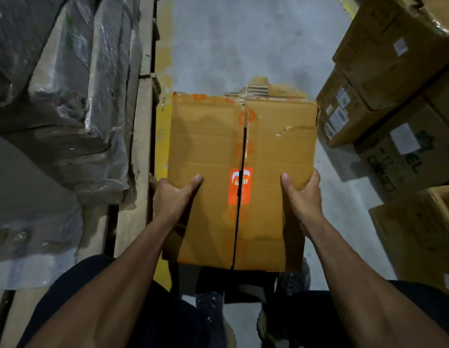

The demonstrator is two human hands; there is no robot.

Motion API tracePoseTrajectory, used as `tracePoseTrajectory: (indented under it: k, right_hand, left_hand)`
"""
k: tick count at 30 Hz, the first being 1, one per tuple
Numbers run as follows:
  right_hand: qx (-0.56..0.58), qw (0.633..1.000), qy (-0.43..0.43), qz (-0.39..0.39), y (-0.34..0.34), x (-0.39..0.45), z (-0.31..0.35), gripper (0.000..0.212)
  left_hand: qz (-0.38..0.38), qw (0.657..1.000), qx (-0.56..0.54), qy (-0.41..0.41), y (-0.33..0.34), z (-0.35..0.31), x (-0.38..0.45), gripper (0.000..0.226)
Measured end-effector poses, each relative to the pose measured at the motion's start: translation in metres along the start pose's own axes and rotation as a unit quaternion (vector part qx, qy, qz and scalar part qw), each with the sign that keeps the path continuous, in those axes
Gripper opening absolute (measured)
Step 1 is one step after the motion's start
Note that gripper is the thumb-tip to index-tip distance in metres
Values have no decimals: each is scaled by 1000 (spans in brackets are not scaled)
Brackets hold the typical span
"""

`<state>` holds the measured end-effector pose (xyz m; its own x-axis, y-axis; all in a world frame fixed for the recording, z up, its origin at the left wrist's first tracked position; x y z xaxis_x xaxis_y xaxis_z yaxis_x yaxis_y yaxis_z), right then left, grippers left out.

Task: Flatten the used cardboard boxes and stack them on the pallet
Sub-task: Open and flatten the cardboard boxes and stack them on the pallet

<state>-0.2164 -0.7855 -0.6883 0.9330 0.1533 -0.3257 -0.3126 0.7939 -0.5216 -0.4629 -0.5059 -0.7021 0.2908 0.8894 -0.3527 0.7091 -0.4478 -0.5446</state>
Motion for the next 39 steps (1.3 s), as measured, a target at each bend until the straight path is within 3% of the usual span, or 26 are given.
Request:
tracePoseTrajectory:
  k: [3, 5, 7, 9, 13, 16, 20, 24, 25, 27, 32, 36, 39]
  right_hand:
    - [-44, 998, -33, 31, 15, 6, 10, 99]
    - [-161, 981, -52, 98, 35, 5, -1, 95]
    - [-324, 929, -65, 169, 56, -2, -29, 90]
    - [-412, 884, -72, 208, 69, -10, -54, 86]
    - [-462, 861, -105, 189, 72, -8, -50, 88]
    - [-456, 857, -142, 192, 79, -3, -34, 92]
    - [-451, 847, -161, 229, 102, -9, -28, 85]
    - [-481, 833, -170, 215, 105, -10, -34, 79]
    - [-482, 832, -169, 215, 105, -10, -34, 79]
    - [-486, 830, -164, 219, 106, -11, -34, 79]
    - [-482, 832, -167, 219, 105, -12, -30, 79]
    - [-478, 835, -167, 216, 103, -12, -29, 80]
    - [-472, 838, -166, 217, 102, -14, -28, 80]
  left_hand:
    - [21, 999, 36, 9, 12, -3, 9, 120]
    - [77, 990, 109, 49, 32, 4, 9, 121]
    - [130, 962, 231, 74, 50, 19, 2, 114]
    - [159, 941, 290, 66, 59, 34, -4, 112]
    - [149, 924, 337, 101, 62, 29, 1, 109]
    - [117, 885, 387, 230, 73, -9, -3, 90]
    - [193, 783, 405, 430, 117, -62, -31, 79]
    - [229, 582, 524, 579, 157, -83, -41, 85]
    - [225, 544, 531, 609, 158, -92, -43, 79]
    - [234, 507, 517, 648, 150, -113, -49, 65]
    - [211, 479, 533, 665, 96, -151, -50, 69]
    - [210, 455, 653, 568, 57, -134, -30, 51]
    - [216, 456, 705, 499, 37, -116, -15, 39]
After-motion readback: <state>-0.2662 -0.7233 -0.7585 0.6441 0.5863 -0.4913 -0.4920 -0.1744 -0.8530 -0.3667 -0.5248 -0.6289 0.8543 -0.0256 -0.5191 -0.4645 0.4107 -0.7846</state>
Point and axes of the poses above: each hand's wrist, its own x-axis towards the middle knuckle, its own y-axis out of the palm, z = x × y, the point moved 10 cm from there along x, towards the middle knuckle, and after that the axes turned 6 degrees about -z, right-handed, at the moved point
